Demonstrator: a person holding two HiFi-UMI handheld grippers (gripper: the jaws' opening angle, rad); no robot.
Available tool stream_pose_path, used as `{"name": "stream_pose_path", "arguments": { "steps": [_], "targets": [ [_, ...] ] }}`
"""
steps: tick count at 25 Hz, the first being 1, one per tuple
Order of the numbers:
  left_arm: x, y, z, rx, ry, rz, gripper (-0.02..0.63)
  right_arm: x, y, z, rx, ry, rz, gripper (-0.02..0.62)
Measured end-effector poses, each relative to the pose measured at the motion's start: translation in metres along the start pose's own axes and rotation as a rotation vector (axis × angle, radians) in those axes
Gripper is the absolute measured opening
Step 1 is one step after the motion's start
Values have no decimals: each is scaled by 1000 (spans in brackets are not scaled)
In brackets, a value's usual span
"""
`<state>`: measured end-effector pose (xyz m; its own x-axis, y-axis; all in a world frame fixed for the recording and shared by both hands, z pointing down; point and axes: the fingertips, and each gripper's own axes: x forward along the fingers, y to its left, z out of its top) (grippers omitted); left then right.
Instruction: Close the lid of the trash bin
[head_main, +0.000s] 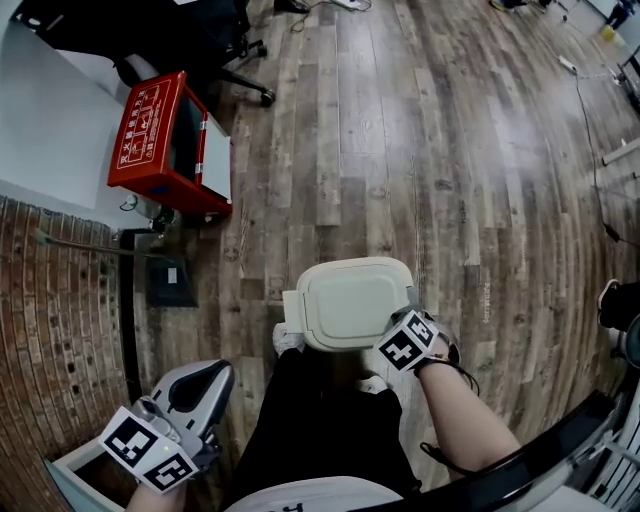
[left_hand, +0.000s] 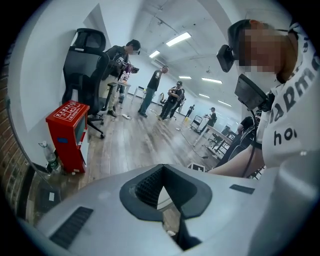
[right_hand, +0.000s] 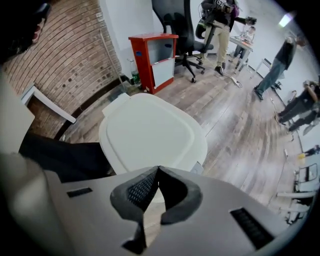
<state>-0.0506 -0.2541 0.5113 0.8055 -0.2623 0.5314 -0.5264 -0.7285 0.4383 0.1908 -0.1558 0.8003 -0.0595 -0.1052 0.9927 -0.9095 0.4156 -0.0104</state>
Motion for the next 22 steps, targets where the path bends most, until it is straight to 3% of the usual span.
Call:
{"name": "stream_pose_path", "arguments": {
  "steps": [22],
  "targets": [
    [15,0,-11,16,49,-16,8,29,-6,-6,82,-37,-32,8]
  ]
}}
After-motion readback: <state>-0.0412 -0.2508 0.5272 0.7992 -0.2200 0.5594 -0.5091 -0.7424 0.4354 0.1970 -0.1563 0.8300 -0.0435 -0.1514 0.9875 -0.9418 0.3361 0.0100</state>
